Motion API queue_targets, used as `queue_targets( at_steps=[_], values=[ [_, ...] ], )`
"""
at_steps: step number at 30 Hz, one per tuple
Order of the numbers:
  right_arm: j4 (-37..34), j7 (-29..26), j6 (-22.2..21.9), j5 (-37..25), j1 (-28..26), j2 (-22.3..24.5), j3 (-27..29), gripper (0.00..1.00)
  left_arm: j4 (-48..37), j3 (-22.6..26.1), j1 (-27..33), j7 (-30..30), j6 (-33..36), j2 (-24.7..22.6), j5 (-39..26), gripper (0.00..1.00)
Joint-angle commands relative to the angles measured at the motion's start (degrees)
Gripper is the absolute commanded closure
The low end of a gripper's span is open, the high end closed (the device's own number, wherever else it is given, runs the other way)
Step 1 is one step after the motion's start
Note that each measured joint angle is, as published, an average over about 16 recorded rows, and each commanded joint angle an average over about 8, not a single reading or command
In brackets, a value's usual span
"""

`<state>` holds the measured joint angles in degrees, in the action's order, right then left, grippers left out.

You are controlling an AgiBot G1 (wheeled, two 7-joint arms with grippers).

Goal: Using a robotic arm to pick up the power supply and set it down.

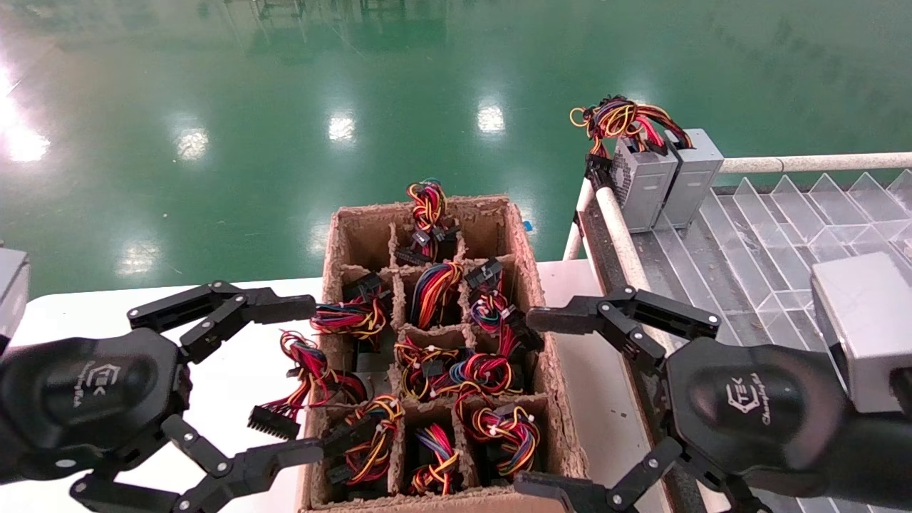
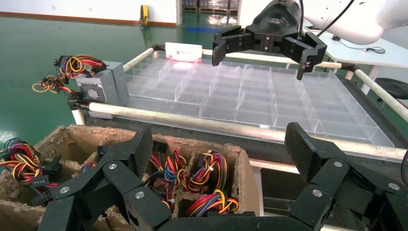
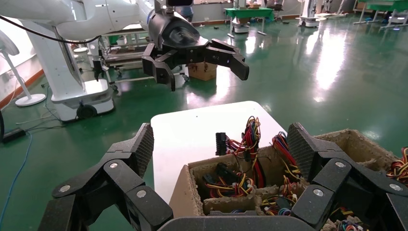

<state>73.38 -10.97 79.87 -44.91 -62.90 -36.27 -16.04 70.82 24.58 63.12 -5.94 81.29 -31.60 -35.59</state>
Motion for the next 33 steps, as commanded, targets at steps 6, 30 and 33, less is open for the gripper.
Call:
queue_targets(
  at_steps=[6, 30, 33],
  values=[
    [-0.2, -0.8, -13.6, -8.6, -3.8, -4.7, -1.5, 0.00, 0.0, 0.0, 0.0, 0.0, 0.0, 0.0, 0.0, 1.00],
    [-31.0, -6.0, -41.4, -27.1, -17.7, -34.5, -11.5, 0.40, 0.0, 0.0, 0.0, 0.0, 0.0, 0.0, 0.0, 1.00],
    [-34.3, -4.3, -41.8, -26.9, -18.4, -36.6, -11.5, 0.74, 0.0, 0.0, 0.0, 0.0, 0.0, 0.0, 0.0, 1.00]
  ],
)
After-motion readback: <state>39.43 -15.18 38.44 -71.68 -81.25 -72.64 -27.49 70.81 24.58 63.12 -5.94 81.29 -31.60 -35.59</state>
